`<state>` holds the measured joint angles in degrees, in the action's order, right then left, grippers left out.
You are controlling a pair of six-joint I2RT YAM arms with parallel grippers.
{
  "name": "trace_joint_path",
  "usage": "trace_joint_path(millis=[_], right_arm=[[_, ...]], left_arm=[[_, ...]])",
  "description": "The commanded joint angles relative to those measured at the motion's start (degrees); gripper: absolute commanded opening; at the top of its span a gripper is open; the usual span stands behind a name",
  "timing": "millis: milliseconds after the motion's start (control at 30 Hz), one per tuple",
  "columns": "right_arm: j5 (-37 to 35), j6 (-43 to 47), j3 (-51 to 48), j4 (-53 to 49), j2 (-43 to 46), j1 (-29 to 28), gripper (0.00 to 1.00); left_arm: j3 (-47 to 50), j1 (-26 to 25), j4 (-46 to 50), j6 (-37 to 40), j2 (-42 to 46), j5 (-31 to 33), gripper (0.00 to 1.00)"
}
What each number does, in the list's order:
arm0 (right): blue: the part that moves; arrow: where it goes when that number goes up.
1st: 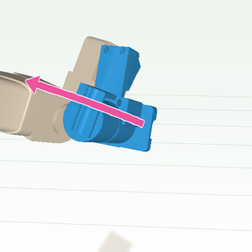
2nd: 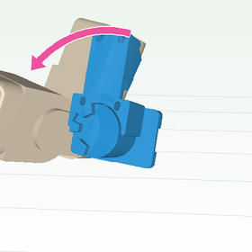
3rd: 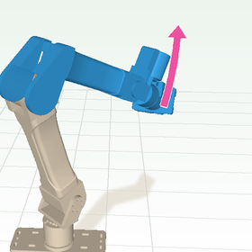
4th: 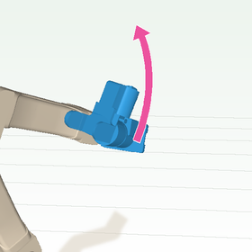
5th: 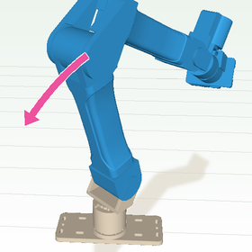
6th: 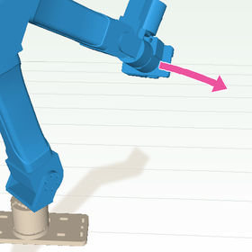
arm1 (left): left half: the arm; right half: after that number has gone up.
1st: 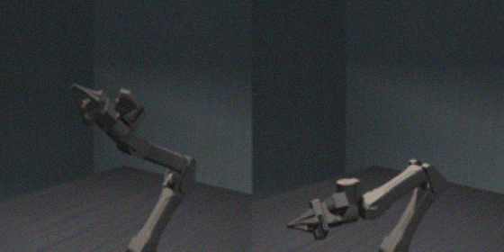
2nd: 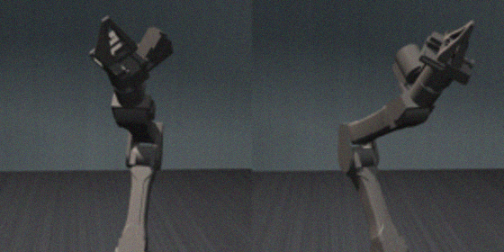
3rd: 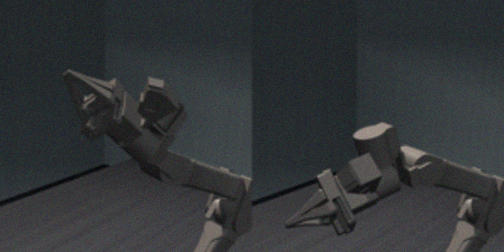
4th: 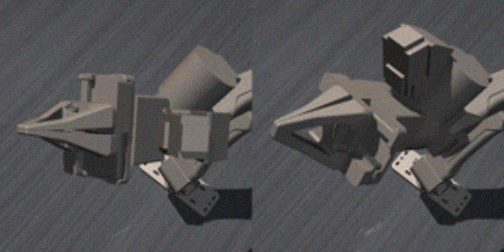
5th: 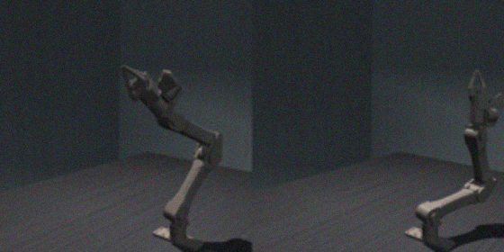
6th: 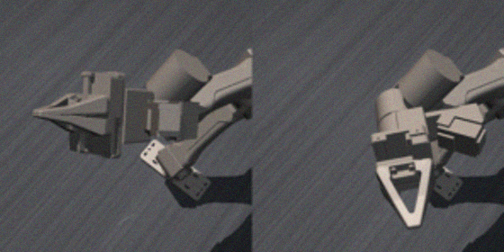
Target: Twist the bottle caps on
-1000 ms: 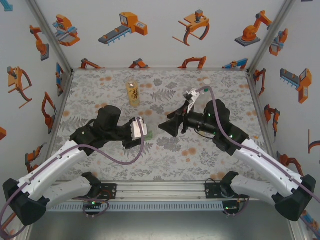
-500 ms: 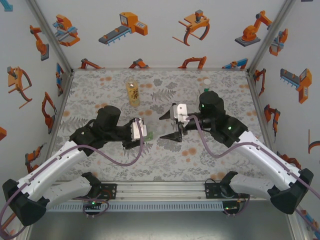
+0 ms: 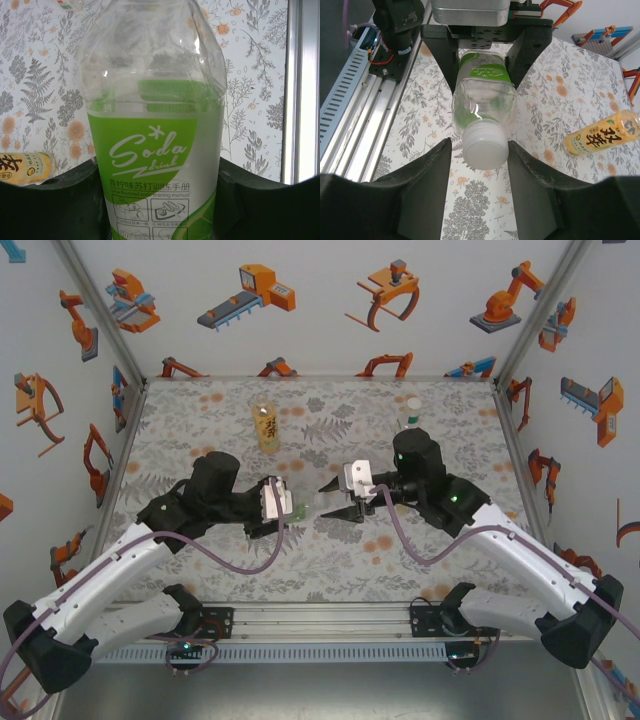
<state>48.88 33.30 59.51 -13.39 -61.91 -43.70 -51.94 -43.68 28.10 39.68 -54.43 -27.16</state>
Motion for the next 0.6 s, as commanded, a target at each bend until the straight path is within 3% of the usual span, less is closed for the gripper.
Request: trace_joint_path(millis=[0,333,567], right_arm=[[1.45,0.82,-0.53,1.59,1.17,-0.24,0.44],[2.16,-2.04,-0.88,3.9,1.27,-0.51,0.41],[2.27,-4.54,-0.62,3.54,1.09,-0.58,0.33]], left_arm=[[-0.43,0.18,0.47,1.03,0.75,-2.14,0.0],[-0.44,0.18,0.46,1.01,0.81,-1.85,0.0],[-0.5,0.26,0.55,0.96,1.1,-1.5,0.0]])
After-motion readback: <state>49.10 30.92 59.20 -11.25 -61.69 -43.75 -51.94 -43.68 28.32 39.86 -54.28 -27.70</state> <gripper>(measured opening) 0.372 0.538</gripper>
